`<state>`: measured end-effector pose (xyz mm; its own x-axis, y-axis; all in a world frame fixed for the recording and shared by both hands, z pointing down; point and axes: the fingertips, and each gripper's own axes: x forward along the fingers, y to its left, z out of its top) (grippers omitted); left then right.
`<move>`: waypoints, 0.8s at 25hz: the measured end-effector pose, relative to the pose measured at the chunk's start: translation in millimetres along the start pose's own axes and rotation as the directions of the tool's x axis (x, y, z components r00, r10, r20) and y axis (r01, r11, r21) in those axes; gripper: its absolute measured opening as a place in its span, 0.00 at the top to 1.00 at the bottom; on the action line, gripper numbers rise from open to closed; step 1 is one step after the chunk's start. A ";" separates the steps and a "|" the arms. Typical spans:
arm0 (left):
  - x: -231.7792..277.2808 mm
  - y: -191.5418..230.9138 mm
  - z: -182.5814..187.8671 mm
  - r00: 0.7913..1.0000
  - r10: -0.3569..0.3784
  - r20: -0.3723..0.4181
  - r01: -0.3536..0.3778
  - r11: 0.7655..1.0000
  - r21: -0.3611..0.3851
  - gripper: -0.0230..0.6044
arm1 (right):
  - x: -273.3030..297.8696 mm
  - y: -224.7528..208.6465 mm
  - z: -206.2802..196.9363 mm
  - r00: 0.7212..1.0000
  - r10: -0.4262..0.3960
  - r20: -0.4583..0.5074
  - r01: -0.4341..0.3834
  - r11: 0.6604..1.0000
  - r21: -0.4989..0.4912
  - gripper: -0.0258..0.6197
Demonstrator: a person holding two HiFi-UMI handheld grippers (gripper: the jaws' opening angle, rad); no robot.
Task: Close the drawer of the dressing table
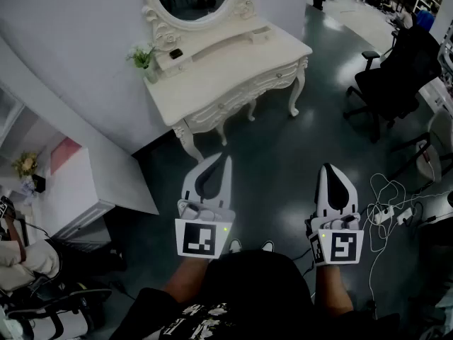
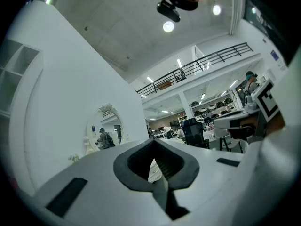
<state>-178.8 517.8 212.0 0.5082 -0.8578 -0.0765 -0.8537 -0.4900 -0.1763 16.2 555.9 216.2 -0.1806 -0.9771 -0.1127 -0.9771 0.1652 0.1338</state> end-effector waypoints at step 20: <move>-0.8 -23.2 -17.1 0.996 0.049 -0.074 -0.049 0.999 -0.006 0.96 | -10.7 -36.6 -46.1 0.991 0.072 -0.110 -0.073 0.997 -0.004 0.97</move>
<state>-161.3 527.2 232.9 0.4564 -0.8897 -0.0126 -0.8783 -0.4483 -0.1663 59.1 554.1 258.0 -0.2374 -0.9714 0.0064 -0.9609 0.2358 0.1454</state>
